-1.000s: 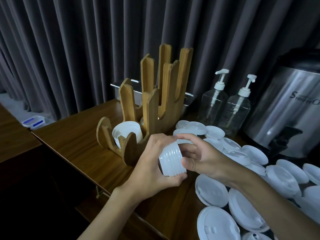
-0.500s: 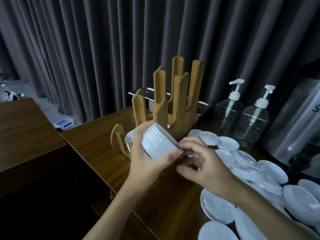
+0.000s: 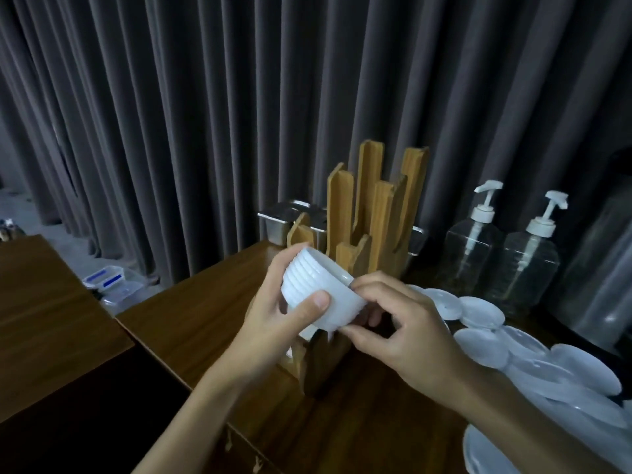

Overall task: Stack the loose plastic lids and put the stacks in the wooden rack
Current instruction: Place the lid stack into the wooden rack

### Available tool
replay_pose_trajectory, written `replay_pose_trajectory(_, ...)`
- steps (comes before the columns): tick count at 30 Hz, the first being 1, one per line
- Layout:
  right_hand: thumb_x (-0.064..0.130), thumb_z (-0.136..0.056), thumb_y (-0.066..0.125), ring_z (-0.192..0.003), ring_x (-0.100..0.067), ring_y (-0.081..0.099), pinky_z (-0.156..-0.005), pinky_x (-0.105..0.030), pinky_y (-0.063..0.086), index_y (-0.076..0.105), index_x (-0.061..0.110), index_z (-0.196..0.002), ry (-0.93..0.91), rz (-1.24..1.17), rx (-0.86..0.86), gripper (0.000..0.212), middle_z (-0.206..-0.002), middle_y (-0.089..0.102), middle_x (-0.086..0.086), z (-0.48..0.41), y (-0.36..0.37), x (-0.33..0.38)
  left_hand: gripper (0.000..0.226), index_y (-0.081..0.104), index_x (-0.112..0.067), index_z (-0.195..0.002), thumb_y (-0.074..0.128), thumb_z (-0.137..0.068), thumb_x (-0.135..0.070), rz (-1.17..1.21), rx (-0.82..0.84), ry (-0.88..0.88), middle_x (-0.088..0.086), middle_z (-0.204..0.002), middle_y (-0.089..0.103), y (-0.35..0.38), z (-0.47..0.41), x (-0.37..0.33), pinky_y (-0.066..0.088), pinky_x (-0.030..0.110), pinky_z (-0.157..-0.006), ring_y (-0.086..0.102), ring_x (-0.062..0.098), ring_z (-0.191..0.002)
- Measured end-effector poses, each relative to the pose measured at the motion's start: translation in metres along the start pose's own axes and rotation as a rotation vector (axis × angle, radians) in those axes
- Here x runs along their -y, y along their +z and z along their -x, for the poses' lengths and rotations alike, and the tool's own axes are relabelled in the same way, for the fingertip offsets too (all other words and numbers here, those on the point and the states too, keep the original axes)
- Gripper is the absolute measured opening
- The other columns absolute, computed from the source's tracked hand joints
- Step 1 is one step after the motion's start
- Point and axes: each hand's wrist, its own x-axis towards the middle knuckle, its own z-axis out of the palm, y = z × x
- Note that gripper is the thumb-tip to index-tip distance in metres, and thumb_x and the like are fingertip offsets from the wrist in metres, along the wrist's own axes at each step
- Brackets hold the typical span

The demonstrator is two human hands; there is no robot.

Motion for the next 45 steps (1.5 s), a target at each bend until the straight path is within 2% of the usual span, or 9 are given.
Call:
replay_pose_trajectory(4, 0.017, -0.089, 0.075, -0.094, -0.013, 0.060, -0.072, -0.028, 0.051, 0.066, 0.014, -0.108, -0.064, 0.130, -0.071, 0.022, -0.109, 0.057, 0.009, -0.027, -0.017, -0.006, 0.081, 0.045, -0.031, -0.147, 0.075, -0.074, -0.054, -0.122, 0.089, 0.108, -0.002, -0.141, 0.055, -0.022, -0.036, -0.023, 0.052, 0.051, -0.104, 0.054, 0.025, -0.132)
replay_pose_trajectory(11, 0.011, -0.085, 0.076, -0.087, -0.009, 0.058, -0.073, -0.020, 0.050, 0.064, 0.010, -0.106, -0.193, 0.398, -0.196, 0.024, -0.108, 0.057, 0.003, -0.077, -0.054, -0.016, 0.065, 0.047, -0.015, -0.146, 0.076, -0.090, -0.030, -0.100, 0.099, 0.275, 0.006, -0.133, 0.062, -0.021, -0.092, -0.047, 0.058, 0.046, -0.098, 0.063, 0.024, -0.124)
replay_pose_trajectory(19, 0.014, -0.088, 0.074, -0.078, -0.011, 0.057, -0.068, -0.026, 0.051, 0.063, 0.016, -0.109, -0.064, 0.456, -0.009, 0.023, -0.107, 0.052, 0.013, -0.091, -0.063, -0.054, 0.057, 0.047, -0.025, -0.143, 0.070, -0.093, -0.038, -0.336, 0.032, 0.201, -0.014, -0.131, 0.061, -0.016, -0.120, -0.015, 0.056, 0.030, -0.099, 0.060, 0.004, -0.121)
replay_pose_trajectory(24, 0.012, -0.089, 0.072, -0.076, -0.012, 0.055, -0.067, -0.032, 0.052, 0.064, 0.016, -0.109, 0.005, 0.447, 0.077, 0.022, -0.108, 0.051, 0.013, -0.086, -0.060, -0.065, 0.051, 0.049, -0.029, -0.141, 0.068, -0.094, -0.036, -0.480, -0.039, 0.188, -0.015, -0.135, 0.055, -0.016, -0.109, 0.003, 0.042, 0.007, -0.095, 0.051, -0.001, -0.125)
replay_pose_trajectory(26, 0.010, -0.090, 0.070, -0.075, -0.013, 0.055, -0.067, -0.035, 0.053, 0.064, 0.015, -0.107, 0.031, 0.448, 0.118, 0.019, -0.107, 0.051, 0.013, -0.084, -0.057, -0.067, 0.046, 0.052, -0.030, -0.137, 0.069, -0.095, -0.031, -0.552, -0.110, 0.201, -0.015, -0.135, 0.050, -0.015, -0.098, 0.006, 0.045, 0.020, -0.103, 0.048, 0.003, -0.126)
replay_pose_trajectory(30, 0.008, -0.090, 0.069, -0.072, -0.012, 0.054, -0.067, -0.037, 0.052, 0.056, 0.024, -0.091, 0.068, 0.420, 0.177, 0.021, -0.102, 0.049, 0.015, -0.078, -0.050, -0.073, 0.036, 0.060, -0.022, -0.127, 0.067, -0.093, -0.015, -0.651, -0.259, 0.327, -0.011, -0.122, 0.050, -0.010, -0.070, 0.010, 0.054, 0.039, -0.093, 0.052, 0.015, -0.116)
replay_pose_trajectory(34, 0.013, -0.091, 0.068, -0.074, -0.007, 0.054, -0.066, -0.027, 0.049, 0.054, 0.031, -0.089, 0.116, 0.401, 0.221, 0.023, -0.099, 0.047, 0.019, -0.069, -0.041, -0.083, 0.033, 0.056, -0.034, -0.123, 0.060, -0.091, -0.029, -0.623, -0.170, 0.242, -0.018, -0.111, 0.055, -0.004, -0.047, 0.014, 0.055, 0.026, -0.081, 0.059, 0.007, -0.101)
replay_pose_trajectory(38, 0.017, -0.093, 0.067, -0.076, -0.001, 0.053, -0.065, -0.019, 0.045, 0.048, 0.040, -0.094, 0.153, 0.402, 0.261, 0.030, -0.095, 0.044, 0.023, -0.060, -0.033, -0.091, 0.042, 0.048, -0.044, -0.126, 0.060, -0.086, -0.050, -0.618, -0.112, 0.066, -0.026, -0.112, 0.060, 0.003, -0.042, 0.023, 0.049, 0.014, -0.081, 0.057, -0.006, -0.109)
replay_pose_trajectory(45, 0.015, -0.094, 0.067, -0.087, 0.008, 0.050, -0.077, -0.014, 0.042, 0.065, 0.026, -0.111, 0.260, 0.316, 0.323, 0.020, -0.097, 0.046, 0.029, -0.047, -0.020, -0.113, 0.046, 0.048, -0.031, -0.137, 0.068, -0.095, -0.030, -0.664, -0.071, -0.024, -0.034, -0.109, 0.052, 0.011, -0.048, 0.033, 0.031, -0.012, -0.077, 0.041, -0.038, -0.101)
